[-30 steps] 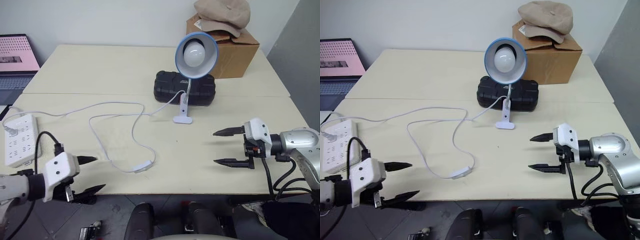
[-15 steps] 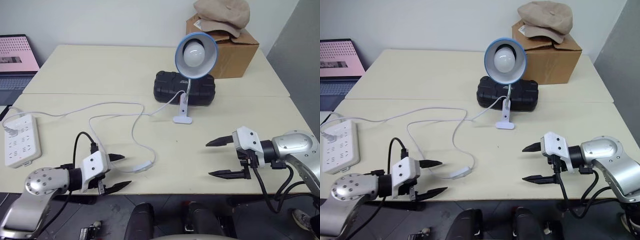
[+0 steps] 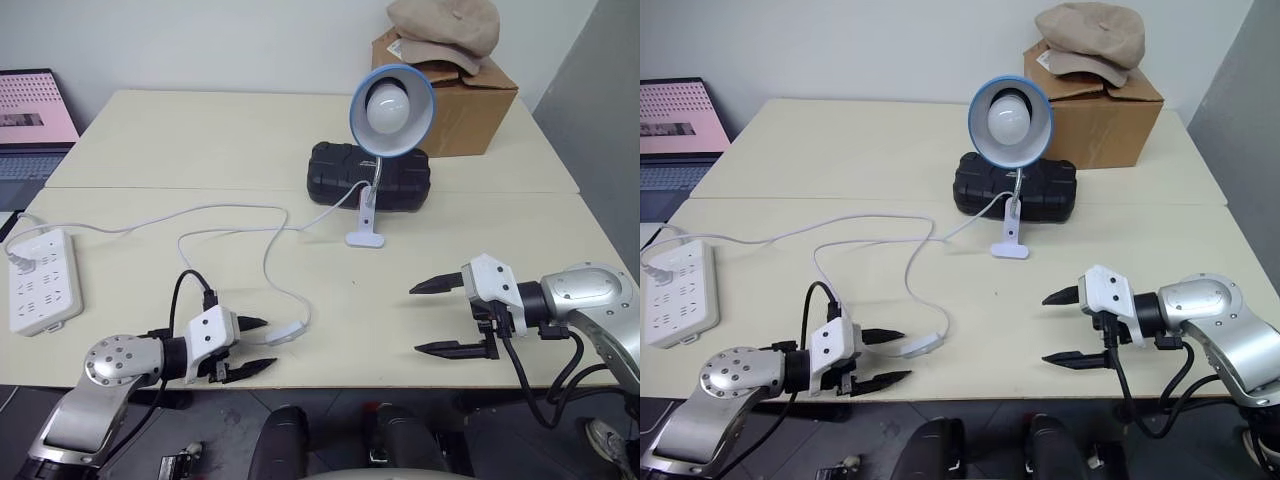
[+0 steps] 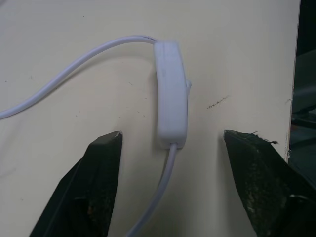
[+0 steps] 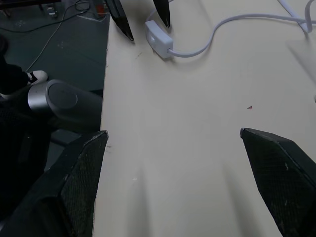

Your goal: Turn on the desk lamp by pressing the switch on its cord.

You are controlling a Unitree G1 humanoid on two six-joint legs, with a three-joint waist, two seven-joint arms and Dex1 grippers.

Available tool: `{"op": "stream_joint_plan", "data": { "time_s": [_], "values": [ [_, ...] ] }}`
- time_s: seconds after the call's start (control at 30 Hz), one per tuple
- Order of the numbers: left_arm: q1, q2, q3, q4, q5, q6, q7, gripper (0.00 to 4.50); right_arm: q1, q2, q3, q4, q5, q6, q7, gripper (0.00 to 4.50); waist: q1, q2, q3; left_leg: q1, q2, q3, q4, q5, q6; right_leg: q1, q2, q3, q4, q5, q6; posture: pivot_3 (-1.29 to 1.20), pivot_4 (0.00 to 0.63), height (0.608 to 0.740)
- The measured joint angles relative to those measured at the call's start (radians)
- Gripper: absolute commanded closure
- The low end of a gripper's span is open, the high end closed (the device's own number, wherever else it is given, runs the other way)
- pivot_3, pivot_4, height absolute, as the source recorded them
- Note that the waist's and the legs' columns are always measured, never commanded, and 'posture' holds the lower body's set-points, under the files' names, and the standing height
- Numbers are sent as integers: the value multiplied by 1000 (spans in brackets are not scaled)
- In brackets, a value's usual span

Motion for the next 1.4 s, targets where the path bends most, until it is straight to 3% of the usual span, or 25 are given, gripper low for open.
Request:
{"op": "stream_joint_plan", "data": {
  "time_s": [0.3,0.37,0.67,0.97,1.23,1.3,1.4],
  "values": [
    [-35,-15,-41,4,13,-2,17,3969,-16,-2,0,-2,1,11,-3,0,0,0,0,0,0,0,0,0,0,0,0,0,0,0,0,0,150,740],
    [-35,-14,-41,4,13,-1,17,4092,-21,-2,0,-2,0,15,-11,0,0,0,0,0,0,0,0,0,0,0,0,0,0,0,0,0,150,740],
    [-51,8,-34,-9,-4,32,6,4092,-75,27,5,1,0,29,-50,0,0,0,0,0,0,0,0,0,0,0,0,0,0,0,0,0,150,740],
    [-239,-26,-41,-63,-77,160,27,4092,-218,131,89,25,-11,84,-110,0,-2,0,0,-1,0,0,1,0,0,1,0,1,0,0,2,0,150,740],
    [-221,-59,-113,39,11,66,49,4092,-194,143,100,28,-22,85,-135,0,-1,0,0,0,0,0,2,0,0,1,0,0,0,0,2,0,150,740],
    [-225,-95,-127,95,46,14,84,3390,-168,144,100,22,-22,85,-142,0,0,0,0,0,0,0,2,0,0,1,0,0,1,1,3,0,150,740],
    [-226,-104,-136,138,65,-17,95,2824,-159,143,100,19,-22,85,-154,0,-1,0,0,0,0,0,2,0,0,1,0,0,1,1,3,0,150,740]
  ]
}}
